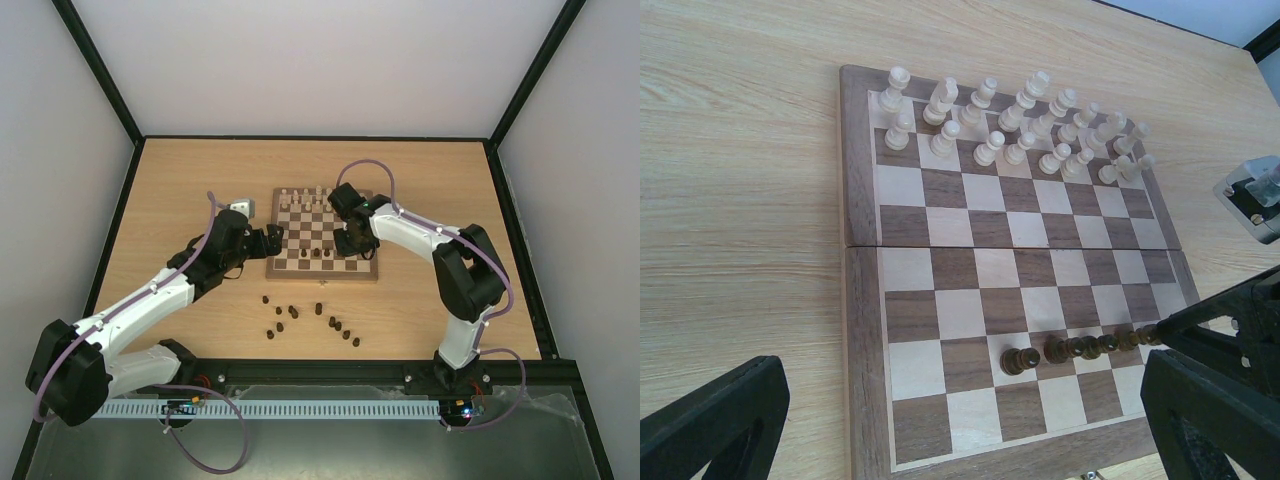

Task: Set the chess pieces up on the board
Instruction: Place the chess piece on the chessboard.

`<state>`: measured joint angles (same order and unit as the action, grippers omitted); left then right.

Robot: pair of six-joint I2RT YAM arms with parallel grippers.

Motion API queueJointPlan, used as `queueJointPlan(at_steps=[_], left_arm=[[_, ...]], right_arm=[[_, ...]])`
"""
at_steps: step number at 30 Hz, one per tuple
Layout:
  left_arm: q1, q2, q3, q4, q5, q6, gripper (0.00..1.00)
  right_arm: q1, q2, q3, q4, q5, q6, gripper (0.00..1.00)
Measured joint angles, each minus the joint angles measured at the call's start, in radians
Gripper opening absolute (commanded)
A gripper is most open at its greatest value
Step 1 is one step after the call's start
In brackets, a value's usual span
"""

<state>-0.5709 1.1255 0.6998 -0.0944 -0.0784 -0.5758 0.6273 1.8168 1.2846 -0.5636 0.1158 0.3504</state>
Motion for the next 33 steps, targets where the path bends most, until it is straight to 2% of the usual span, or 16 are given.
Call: queueJointPlan(at_steps=[29, 33], left_arm=[[0.0, 0.013, 0.0, 0.0, 0.0, 0.0, 1.0], [0.0, 0.015, 0.0, 0.0, 0.0, 0.0, 1.0]], right_arm=[[0.0, 0.0, -0.005, -0.002, 0.005, -0.003, 0.16], [0.0, 0.0, -0.01, -0.002, 0.005, -0.003, 0.19]])
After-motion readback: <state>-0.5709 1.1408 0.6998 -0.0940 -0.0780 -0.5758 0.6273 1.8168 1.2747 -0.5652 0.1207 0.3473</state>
